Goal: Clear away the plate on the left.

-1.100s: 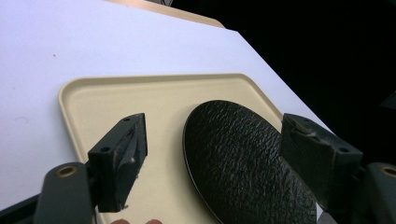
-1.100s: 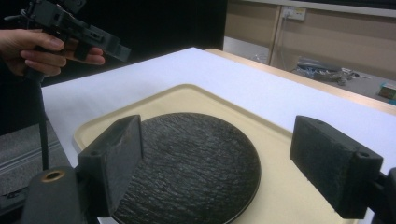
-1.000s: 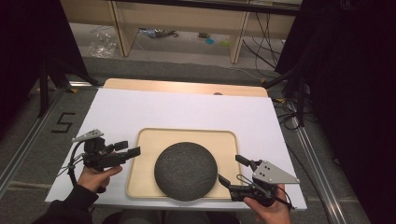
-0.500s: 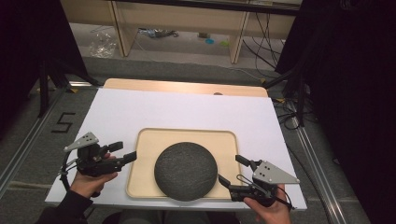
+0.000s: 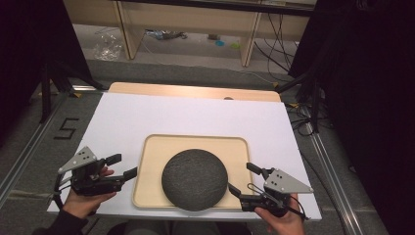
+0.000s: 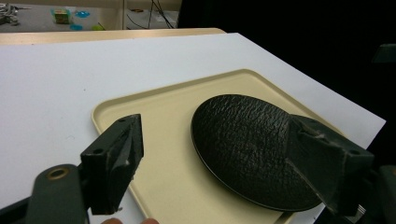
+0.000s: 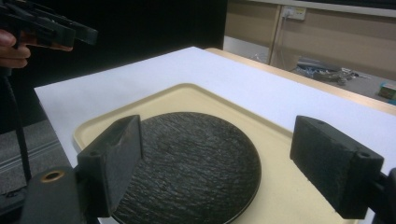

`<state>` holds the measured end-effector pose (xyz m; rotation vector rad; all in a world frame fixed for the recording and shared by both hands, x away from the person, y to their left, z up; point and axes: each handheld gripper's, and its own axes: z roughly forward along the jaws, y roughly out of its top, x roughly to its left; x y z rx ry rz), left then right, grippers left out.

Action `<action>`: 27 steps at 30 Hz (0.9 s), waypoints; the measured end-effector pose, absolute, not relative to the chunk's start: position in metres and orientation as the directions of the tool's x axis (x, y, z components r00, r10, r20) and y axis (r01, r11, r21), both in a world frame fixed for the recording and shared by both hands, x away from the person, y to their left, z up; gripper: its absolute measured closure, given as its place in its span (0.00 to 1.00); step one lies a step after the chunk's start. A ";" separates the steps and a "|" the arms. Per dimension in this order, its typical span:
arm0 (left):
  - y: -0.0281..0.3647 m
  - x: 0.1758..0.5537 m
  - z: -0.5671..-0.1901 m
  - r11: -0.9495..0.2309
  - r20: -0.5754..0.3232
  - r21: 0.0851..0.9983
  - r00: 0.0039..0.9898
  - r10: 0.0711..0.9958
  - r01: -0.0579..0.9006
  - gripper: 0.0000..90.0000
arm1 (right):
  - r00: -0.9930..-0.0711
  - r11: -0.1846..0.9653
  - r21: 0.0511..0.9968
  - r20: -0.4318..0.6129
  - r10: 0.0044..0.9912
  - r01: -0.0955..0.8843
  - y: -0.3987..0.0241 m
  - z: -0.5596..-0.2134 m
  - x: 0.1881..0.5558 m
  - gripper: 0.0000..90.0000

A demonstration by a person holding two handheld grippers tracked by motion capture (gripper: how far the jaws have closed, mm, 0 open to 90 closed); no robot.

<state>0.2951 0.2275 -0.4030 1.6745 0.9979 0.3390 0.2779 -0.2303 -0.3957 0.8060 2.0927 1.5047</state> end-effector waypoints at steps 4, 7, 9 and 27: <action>0.224 0.284 -0.402 -0.063 -0.235 0.903 0.612 0.755 0.425 0.22 | -0.737 0.236 0.947 -0.001 0.675 0.216 -0.230 -0.396 0.277 0.20; 0.222 0.280 -0.403 -0.067 -0.241 0.896 0.608 0.757 0.438 0.22 | -0.745 0.241 0.948 -0.008 0.667 0.206 -0.230 -0.396 0.278 0.20; 0.220 0.274 -0.407 -0.080 -0.240 0.888 0.606 0.758 0.452 0.21 | -0.736 0.232 0.952 -0.009 0.677 0.202 -0.229 -0.396 0.277 0.20; 0.220 0.275 -0.408 -0.090 -0.218 0.891 0.593 0.775 0.445 0.21 | -0.746 0.236 0.953 -0.017 0.666 0.189 -0.228 -0.396 0.278 0.20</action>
